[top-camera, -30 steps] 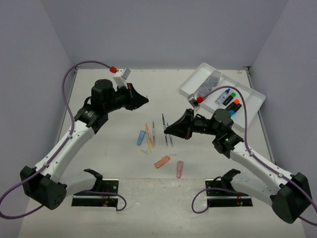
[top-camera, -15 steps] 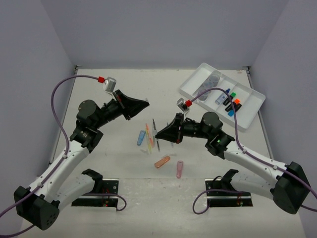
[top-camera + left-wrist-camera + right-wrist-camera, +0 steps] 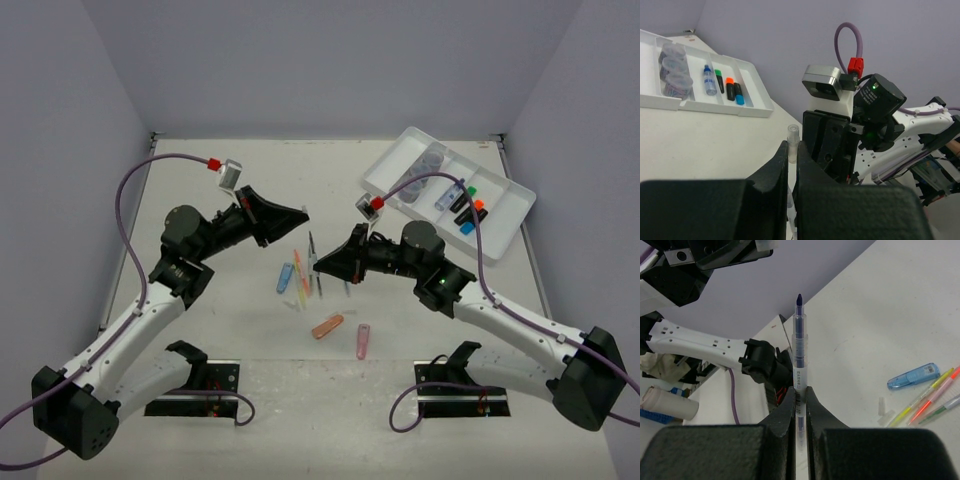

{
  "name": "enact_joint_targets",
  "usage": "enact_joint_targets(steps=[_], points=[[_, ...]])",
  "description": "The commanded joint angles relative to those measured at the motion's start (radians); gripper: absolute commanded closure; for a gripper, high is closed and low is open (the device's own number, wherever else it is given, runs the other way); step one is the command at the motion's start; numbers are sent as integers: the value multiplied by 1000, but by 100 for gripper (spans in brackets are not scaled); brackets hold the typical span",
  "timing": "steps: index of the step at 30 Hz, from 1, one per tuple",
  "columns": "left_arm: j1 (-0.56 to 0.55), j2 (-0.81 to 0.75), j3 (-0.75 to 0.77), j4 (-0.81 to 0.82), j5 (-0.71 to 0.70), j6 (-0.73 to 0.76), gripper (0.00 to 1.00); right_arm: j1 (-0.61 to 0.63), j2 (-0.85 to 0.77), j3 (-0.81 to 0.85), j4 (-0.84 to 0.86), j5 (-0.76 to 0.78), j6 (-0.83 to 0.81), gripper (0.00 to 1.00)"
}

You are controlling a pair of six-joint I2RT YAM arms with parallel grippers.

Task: Sort the stationery into containers
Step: Close the pen cap on the pen.

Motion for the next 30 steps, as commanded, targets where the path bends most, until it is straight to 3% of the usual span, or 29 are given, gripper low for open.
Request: enact_joint_targets(steps=[1, 30], points=[[-32, 23, 13, 58, 14, -11, 100, 9, -20, 48, -19, 29, -36, 100], [-60, 47, 35, 33, -16, 29, 100, 12, -81, 27, -31, 82, -69, 100]])
